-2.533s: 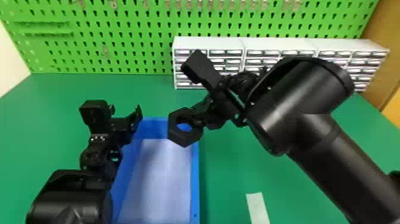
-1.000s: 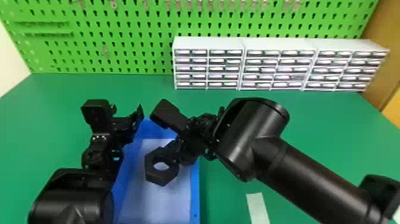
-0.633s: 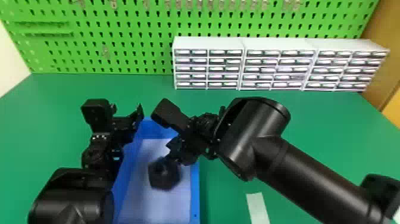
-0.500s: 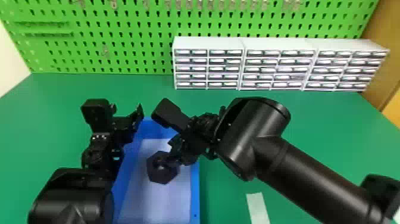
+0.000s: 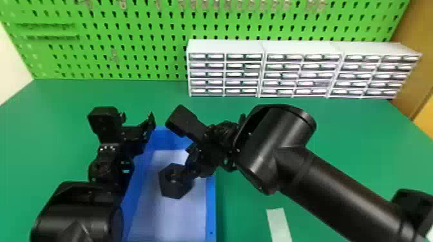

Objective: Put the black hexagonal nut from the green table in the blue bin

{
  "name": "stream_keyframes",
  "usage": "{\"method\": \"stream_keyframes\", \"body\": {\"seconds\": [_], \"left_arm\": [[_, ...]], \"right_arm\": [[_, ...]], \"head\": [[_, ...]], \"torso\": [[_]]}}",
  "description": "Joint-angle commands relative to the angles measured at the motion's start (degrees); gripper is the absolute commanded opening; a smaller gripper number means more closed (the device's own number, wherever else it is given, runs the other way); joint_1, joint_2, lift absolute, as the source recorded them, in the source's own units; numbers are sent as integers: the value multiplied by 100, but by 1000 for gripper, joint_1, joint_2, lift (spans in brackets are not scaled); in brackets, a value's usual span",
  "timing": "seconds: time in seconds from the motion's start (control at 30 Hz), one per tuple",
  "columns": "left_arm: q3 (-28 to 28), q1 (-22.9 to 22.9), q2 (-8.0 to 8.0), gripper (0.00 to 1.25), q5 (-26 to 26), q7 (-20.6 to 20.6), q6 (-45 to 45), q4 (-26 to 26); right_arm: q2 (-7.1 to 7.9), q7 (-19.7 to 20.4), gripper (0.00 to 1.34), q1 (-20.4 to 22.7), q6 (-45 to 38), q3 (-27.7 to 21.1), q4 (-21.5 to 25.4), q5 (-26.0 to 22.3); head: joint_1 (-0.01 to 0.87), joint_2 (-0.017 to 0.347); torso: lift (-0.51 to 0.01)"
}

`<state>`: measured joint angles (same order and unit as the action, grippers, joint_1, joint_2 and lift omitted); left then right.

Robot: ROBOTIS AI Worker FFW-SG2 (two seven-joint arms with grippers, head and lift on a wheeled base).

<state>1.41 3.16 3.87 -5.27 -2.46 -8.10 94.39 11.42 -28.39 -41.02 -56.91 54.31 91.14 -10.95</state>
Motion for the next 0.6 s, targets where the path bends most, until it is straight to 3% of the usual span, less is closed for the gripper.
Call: {"method": "stream_keyframes", "body": {"seconds": [0.0,0.57], "left_arm": [[0,0,0,762,-9,0,2,0],[-9,-9,0,762,-9,0,2,0]], "right_arm": [[0,0,927,32,13,-52,9,-22],[35,-18,927,393,-101,-1318,580,154]], "head": [[686,51],[686,51]], "torso": [[-96],[-96]]}}
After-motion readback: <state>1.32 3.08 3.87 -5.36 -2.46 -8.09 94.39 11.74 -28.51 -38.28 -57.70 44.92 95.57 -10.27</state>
